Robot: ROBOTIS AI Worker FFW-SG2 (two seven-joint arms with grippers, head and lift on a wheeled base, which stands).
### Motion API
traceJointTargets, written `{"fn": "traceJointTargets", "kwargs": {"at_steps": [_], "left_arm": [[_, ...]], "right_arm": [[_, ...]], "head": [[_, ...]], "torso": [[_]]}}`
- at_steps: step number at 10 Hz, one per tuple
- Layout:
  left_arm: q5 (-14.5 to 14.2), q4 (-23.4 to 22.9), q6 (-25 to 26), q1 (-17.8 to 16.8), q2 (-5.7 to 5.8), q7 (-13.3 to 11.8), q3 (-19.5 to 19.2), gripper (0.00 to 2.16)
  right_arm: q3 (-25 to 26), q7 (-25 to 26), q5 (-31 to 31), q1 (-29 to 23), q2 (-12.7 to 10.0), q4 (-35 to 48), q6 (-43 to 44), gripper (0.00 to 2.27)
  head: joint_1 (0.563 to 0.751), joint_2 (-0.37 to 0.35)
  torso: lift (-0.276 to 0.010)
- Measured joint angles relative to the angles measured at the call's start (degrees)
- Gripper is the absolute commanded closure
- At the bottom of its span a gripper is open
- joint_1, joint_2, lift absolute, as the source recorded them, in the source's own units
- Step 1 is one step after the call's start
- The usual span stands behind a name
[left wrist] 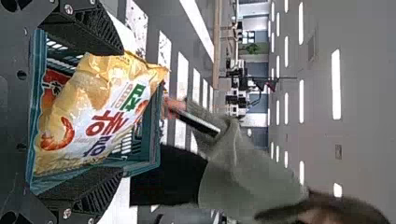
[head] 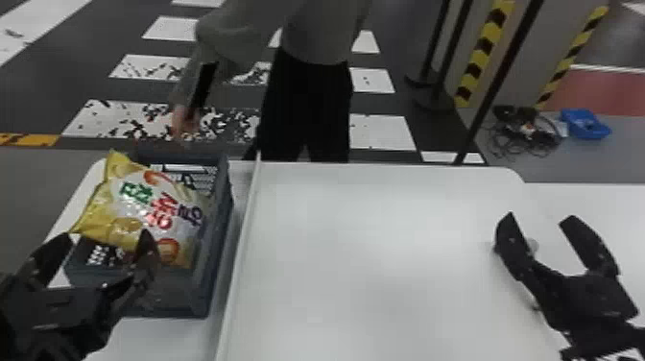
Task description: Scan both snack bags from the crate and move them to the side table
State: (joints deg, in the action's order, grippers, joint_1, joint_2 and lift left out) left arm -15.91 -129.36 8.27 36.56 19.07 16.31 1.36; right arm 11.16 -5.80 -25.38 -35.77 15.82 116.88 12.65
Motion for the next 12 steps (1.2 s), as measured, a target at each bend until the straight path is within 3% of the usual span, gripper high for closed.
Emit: {"fn": "traceJointTargets", "kwargs": {"at_steps": [3, 4, 7, 9, 12], "left_arm": [[-1.9, 0.0, -0.2, 0.2, -0.03, 0.4, -2.6, 0.12], [-4.1, -0.1, -0.2, 0.4, 0.11, -1.0, -4.7, 0.12], [-12.9, 2.2, -2.4, 0.4, 0.50, -8.7, -12.4, 0.12], [-16.4, 5.5, -2.3, -2.3, 0.72, -10.8, -14.3, 0.12], [-17.3, 10.7, 2.5, -9.2, 0.78, -12.1, -14.1, 0.12]], "right_arm": [[-0.1, 0.0, 0.1, -0.1, 0.0, -0.1, 0.0, 0.10], [-0.3, 0.0, 0.3, -0.1, 0.0, -0.1, 0.0, 0.10], [-0.8, -0.1, 0.9, -0.3, 0.4, -0.1, 0.0, 0.10], [-1.0, -0.1, 1.4, -0.6, 0.6, 0.0, 0.0, 0.10], [-1.1, -0.1, 2.0, -1.0, 1.1, 0.2, 0.0, 0.10]], "head": [[0.695, -0.067], [0.695, -0.048], [0.695, 0.009], [0.695, 0.044], [0.695, 0.056]], "torso": [[-0.095], [-0.095], [-0.095], [-0.095], [-0.095]]}}
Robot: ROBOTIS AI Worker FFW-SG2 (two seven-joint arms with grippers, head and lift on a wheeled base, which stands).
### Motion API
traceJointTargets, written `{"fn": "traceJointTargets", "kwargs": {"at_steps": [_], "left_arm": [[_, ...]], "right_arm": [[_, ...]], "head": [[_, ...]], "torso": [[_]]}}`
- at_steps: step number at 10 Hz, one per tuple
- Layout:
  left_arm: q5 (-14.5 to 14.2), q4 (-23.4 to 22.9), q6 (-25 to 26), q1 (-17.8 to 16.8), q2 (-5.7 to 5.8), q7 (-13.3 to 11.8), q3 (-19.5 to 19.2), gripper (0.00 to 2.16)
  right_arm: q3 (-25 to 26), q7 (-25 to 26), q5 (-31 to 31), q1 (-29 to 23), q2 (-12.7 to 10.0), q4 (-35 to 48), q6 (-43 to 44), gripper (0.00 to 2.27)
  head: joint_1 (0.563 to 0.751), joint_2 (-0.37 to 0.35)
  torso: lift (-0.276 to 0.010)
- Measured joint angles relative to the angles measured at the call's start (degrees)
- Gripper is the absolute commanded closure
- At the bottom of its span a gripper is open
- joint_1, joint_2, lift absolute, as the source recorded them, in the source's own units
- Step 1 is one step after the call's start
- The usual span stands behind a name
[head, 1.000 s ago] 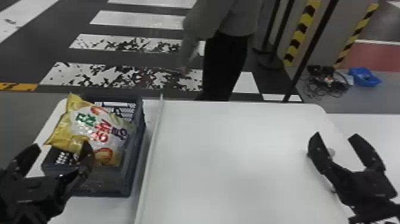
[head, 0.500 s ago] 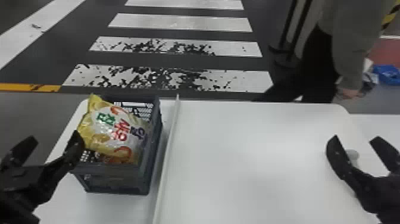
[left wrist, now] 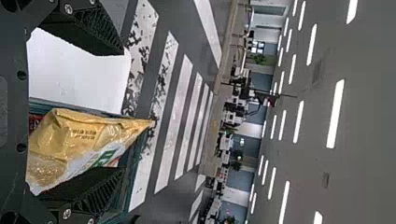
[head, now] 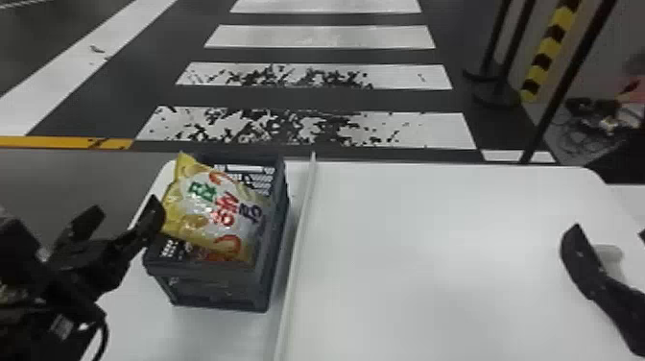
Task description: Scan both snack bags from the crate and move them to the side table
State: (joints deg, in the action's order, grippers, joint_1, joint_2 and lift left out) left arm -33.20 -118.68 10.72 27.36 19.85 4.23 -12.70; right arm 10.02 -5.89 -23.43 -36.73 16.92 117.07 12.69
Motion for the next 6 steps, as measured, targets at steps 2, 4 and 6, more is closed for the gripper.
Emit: {"fn": "traceJointTargets", "kwargs": {"at_steps": [2, 4, 6], "left_arm": [[0.0, 2.5, 3.9, -4.1, -0.20, -0.3, 0.7, 0.12], [0.5, 5.1, 6.1, -7.2, -0.82, -0.6, 2.3, 0.12], [0.8, 7.1, 8.6, -9.5, -1.26, -1.4, 3.1, 0.12]], "right_arm": [[0.0, 0.0, 0.0, 0.0, 0.3, 0.0, 0.0, 0.10], [0.0, 0.0, 0.0, 0.1, 0.4, 0.1, 0.0, 0.10], [0.0, 0.0, 0.1, 0.2, 0.5, 0.0, 0.0, 0.10]], "head": [[0.695, 0.053], [0.695, 0.043], [0.695, 0.030]], "torso": [[-0.095], [-0.095], [-0.095]]}}
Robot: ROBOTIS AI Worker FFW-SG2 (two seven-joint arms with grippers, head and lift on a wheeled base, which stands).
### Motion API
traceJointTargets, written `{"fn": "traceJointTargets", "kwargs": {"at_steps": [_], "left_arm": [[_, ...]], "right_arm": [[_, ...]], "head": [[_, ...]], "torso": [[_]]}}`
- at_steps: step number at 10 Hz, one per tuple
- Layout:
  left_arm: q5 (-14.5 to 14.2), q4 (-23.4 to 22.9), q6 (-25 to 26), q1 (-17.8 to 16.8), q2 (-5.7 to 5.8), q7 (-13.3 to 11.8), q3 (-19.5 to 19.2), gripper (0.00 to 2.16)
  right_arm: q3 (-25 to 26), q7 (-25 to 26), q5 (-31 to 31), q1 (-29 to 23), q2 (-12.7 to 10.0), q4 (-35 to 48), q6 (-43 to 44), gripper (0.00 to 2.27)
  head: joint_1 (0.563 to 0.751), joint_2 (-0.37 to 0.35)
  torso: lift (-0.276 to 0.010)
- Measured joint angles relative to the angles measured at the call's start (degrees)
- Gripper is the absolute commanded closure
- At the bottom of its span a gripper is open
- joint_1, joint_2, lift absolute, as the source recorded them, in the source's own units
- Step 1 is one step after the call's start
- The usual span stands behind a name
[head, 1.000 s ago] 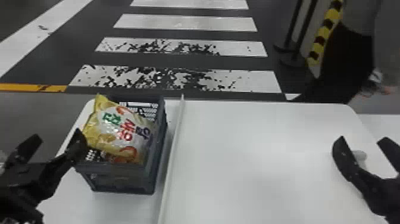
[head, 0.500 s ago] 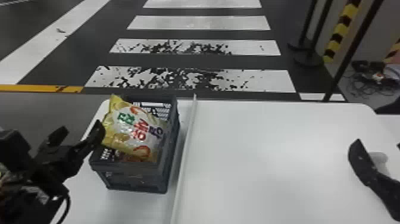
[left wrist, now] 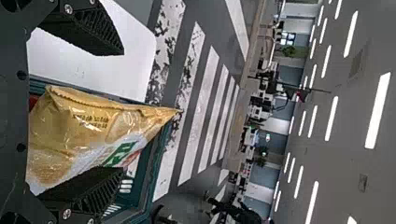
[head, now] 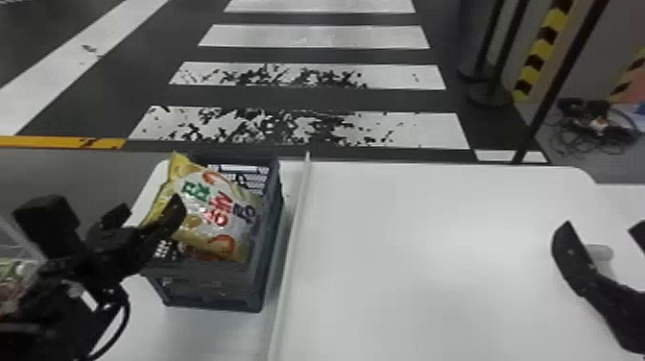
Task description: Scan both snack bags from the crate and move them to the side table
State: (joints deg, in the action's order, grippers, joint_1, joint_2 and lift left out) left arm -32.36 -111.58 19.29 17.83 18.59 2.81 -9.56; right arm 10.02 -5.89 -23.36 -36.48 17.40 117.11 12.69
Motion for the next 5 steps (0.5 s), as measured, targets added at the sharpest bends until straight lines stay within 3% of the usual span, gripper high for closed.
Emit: {"fn": "traceJointTargets", "kwargs": {"at_steps": [1, 3, 4, 5], "left_arm": [[0.1, 0.8, 1.7, -1.2, -0.03, -0.1, 0.1, 0.13], [0.2, 1.6, 3.4, -2.6, -0.11, -0.3, 0.1, 0.51], [0.2, 1.6, 3.5, -2.8, -0.30, -0.4, 0.1, 0.54], [0.2, 1.5, 3.5, -2.9, -0.47, -0.5, 0.1, 0.72]], "right_arm": [[0.0, 0.0, 0.0, 0.1, 0.1, -0.1, 0.0, 0.10], [-0.1, 0.0, 0.0, 0.3, 0.2, -0.3, 0.0, 0.10], [-0.2, 0.0, 0.0, 0.5, 0.4, -0.3, 0.0, 0.10], [-0.3, 0.0, -0.1, 0.6, 0.5, -0.3, 0.0, 0.10]], "head": [[0.695, 0.029], [0.695, 0.028], [0.695, 0.028], [0.695, 0.027]], "torso": [[-0.095], [-0.095], [-0.095], [-0.095]]}}
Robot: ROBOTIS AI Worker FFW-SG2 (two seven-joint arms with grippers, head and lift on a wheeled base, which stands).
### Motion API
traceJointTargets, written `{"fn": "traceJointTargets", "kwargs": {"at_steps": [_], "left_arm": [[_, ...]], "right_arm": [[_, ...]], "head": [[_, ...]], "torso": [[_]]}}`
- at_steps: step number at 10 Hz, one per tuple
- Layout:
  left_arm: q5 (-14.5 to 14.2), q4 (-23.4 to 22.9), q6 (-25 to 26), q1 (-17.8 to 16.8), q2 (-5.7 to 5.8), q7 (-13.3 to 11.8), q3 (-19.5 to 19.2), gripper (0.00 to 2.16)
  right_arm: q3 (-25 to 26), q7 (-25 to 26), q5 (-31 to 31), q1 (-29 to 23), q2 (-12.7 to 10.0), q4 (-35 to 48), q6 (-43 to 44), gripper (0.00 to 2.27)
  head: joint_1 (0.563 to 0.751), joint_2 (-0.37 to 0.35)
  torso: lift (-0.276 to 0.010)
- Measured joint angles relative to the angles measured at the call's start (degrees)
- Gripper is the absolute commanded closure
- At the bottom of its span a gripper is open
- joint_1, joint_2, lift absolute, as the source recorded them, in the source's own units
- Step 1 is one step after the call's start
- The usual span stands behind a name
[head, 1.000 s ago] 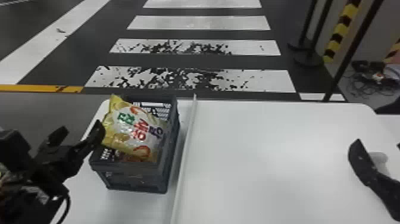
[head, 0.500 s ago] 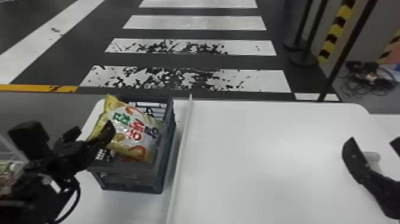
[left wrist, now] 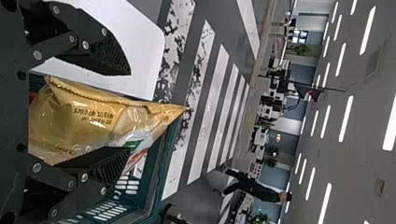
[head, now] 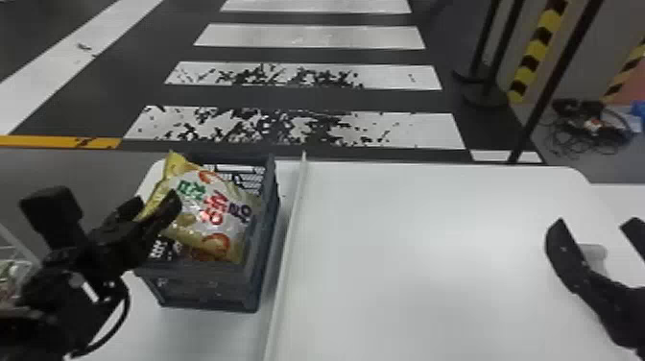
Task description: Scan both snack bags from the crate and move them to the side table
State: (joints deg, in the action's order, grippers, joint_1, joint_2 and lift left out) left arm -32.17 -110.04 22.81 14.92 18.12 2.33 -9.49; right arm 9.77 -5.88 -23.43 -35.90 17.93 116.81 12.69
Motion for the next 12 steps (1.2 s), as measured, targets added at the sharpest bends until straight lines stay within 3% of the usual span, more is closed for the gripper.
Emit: {"fn": "traceJointTargets", "kwargs": {"at_steps": [1, 2, 4, 7, 12], "left_arm": [[0.0, -0.1, 0.0, -0.1, -0.05, -0.2, 0.0, 0.73], [0.0, 0.0, 0.3, -0.3, -0.04, -0.4, -0.1, 1.13], [0.0, 0.2, 0.7, -0.3, -0.02, -0.3, -0.5, 1.71], [-0.3, -1.8, 0.3, 0.7, 0.04, 1.4, -1.4, 1.71], [-0.9, -11.6, 2.1, 3.0, 0.51, 2.7, -2.3, 1.71]], "right_arm": [[0.0, 0.0, 0.0, 0.1, 0.1, 0.0, 0.0, 0.10], [-0.1, 0.0, 0.0, 0.1, 0.1, -0.1, 0.0, 0.10], [-0.3, 0.0, -0.1, 0.2, 0.1, -0.1, 0.0, 0.10], [-0.8, 0.0, 0.0, 0.3, 0.0, 0.0, 0.4, 0.10], [-1.0, 0.1, -0.1, 0.3, -0.2, 0.1, 1.8, 0.10]], "head": [[0.695, 0.026], [0.695, 0.026], [0.695, 0.033], [0.695, 0.048], [0.695, 0.028]], "torso": [[-0.095], [-0.095], [-0.095], [-0.095], [-0.095]]}}
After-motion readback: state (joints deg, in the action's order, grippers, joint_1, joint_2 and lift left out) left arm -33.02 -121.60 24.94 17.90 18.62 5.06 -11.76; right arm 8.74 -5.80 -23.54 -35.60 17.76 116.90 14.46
